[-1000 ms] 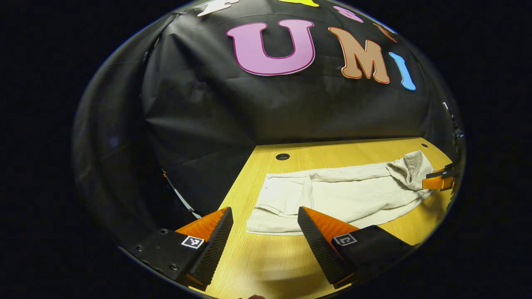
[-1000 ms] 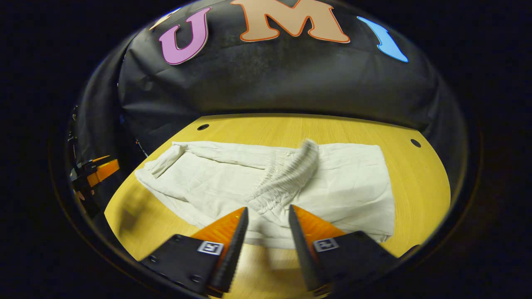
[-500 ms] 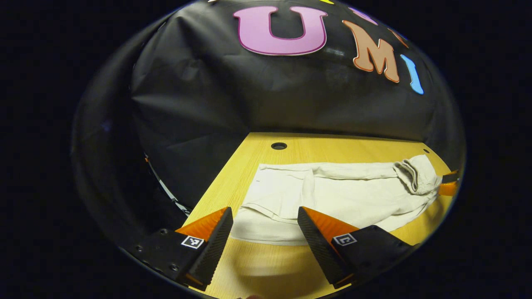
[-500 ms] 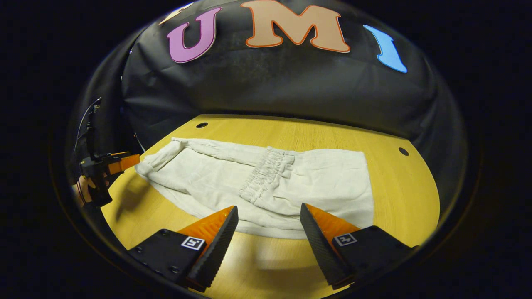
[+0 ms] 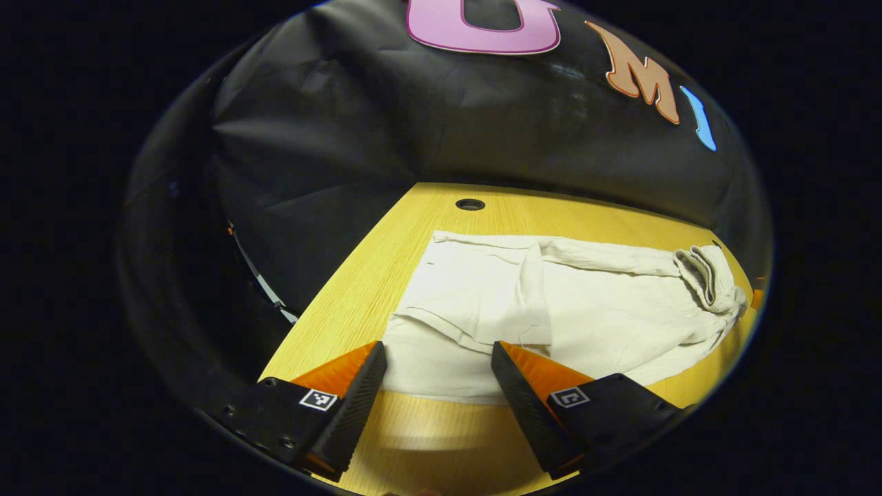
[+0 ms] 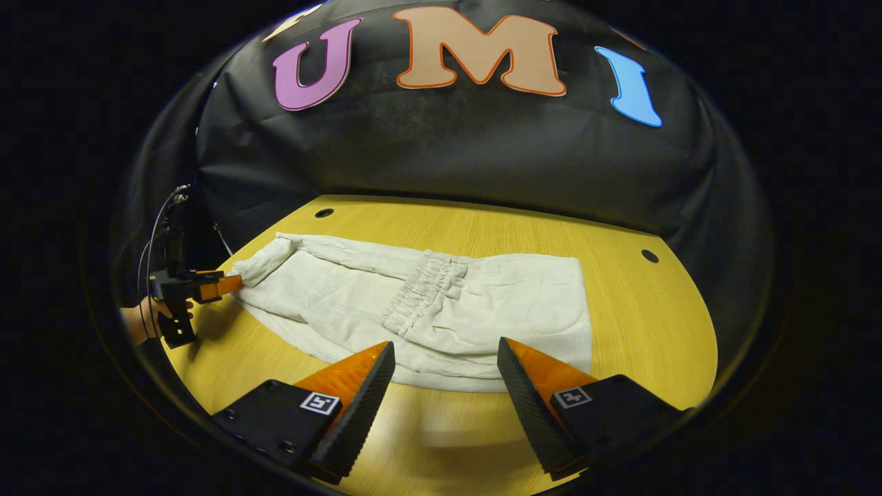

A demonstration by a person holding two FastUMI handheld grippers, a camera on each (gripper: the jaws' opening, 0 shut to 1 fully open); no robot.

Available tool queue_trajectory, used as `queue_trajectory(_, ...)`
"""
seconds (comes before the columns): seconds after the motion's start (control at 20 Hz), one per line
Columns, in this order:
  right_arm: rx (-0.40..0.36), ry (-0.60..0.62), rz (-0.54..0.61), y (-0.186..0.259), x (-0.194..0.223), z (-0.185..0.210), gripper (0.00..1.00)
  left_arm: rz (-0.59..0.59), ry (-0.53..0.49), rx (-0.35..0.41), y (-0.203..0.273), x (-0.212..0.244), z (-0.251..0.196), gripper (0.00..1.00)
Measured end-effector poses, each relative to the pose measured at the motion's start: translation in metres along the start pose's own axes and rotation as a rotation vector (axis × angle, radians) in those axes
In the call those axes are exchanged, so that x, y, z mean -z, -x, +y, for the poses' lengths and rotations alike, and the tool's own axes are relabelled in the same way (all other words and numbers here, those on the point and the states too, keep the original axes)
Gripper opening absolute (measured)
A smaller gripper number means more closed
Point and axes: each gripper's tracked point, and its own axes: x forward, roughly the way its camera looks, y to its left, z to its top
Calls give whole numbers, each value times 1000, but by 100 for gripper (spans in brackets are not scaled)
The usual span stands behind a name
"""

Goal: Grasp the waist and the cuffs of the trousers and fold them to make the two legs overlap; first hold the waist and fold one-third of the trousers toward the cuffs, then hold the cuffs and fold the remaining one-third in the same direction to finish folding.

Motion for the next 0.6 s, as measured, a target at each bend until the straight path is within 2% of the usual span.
queue_trajectory(0.3, 15, -9, -4, 4, -2, -7, 92, -2, -10, 8, -2, -1, -4, 95)
queue_trajectory(0.4, 12, -23, -1, 6, -2, -7, 92, 3, -25, 29, -4, -1, -17, 83)
queue_trajectory(0.45, 12, -31, -2, 7, -2, -7, 92, 1, -28, 39, -6, -2, -22, 67)
queue_trajectory(0.5, 12, -38, -6, 8, -2, -8, 92, -5, -20, 45, -6, -4, -25, 57)
queue_trajectory(0.55, 14, -45, -11, 10, -4, -9, 96, -12, -8, 58, -8, -5, -29, 47)
queue_trajectory(0.6, 16, -51, -18, 12, -5, -11, 92, -20, 3, 65, -8, -6, -31, 39)
